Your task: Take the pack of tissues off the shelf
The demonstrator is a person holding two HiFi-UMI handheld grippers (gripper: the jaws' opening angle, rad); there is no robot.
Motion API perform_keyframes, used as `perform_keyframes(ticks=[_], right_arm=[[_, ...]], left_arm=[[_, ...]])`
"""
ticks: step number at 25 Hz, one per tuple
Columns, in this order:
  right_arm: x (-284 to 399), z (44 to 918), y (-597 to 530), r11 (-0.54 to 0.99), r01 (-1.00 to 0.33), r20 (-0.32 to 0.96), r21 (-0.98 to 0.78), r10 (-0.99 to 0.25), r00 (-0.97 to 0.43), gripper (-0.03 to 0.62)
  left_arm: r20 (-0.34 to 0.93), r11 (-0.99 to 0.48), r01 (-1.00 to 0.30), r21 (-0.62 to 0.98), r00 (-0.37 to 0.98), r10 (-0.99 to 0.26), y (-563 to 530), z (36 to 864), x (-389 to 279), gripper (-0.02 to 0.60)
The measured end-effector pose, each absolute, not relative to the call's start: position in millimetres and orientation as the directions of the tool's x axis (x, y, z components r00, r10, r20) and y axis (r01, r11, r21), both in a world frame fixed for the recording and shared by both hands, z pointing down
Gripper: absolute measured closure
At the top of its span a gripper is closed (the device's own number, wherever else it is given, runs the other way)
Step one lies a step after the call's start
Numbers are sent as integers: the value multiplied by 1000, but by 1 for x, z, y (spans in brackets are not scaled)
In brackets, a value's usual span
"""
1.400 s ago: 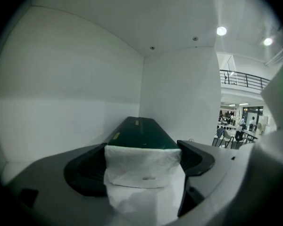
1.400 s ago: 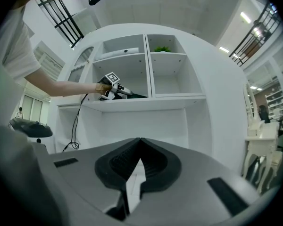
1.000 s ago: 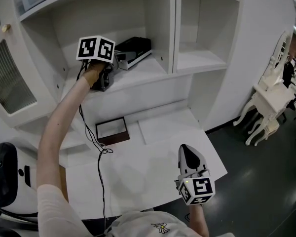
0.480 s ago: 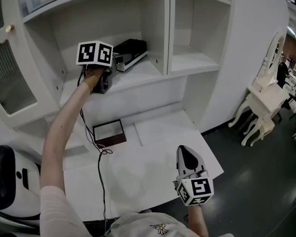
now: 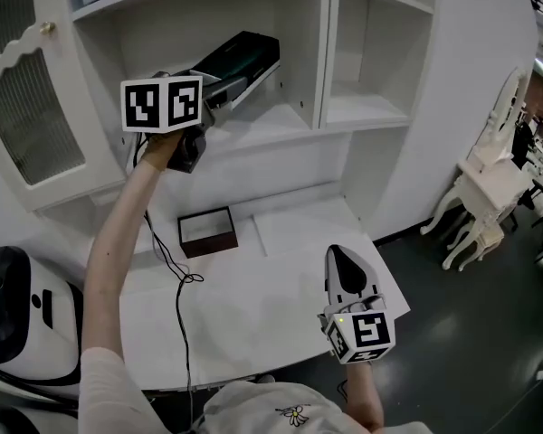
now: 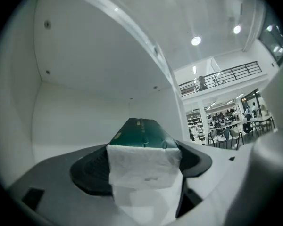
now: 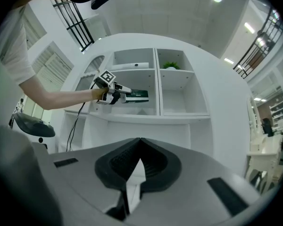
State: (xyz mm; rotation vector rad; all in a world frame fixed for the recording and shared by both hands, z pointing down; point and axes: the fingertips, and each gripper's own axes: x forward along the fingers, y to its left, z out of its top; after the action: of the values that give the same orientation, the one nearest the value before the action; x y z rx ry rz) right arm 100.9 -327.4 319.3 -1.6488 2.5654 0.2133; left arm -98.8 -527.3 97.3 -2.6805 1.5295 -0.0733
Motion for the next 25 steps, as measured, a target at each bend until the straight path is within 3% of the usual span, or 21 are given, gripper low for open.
perform_keyframes(ticks=[6, 13, 18, 25], right_arm=[[85, 293, -315, 417, -902, -216, 115, -875, -432, 591], [62, 277, -298, 432, -883, -282, 183, -838, -468, 591], [51, 276, -291, 417, -886, -316, 202, -828, -462, 591], [32, 293, -284, 442, -878, -314, 186, -819, -479, 591]], left_arm=[[-184, -453, -874, -177, 482, -857, -430, 82, -102, 176], [-303, -269, -929, -255, 341, -890, -333, 152, -123, 176], [-341, -182, -962, -203, 244, -908, -291, 211, -126, 176], [-267, -196, -975, -106, 218, -939, -275, 297, -122, 176]])
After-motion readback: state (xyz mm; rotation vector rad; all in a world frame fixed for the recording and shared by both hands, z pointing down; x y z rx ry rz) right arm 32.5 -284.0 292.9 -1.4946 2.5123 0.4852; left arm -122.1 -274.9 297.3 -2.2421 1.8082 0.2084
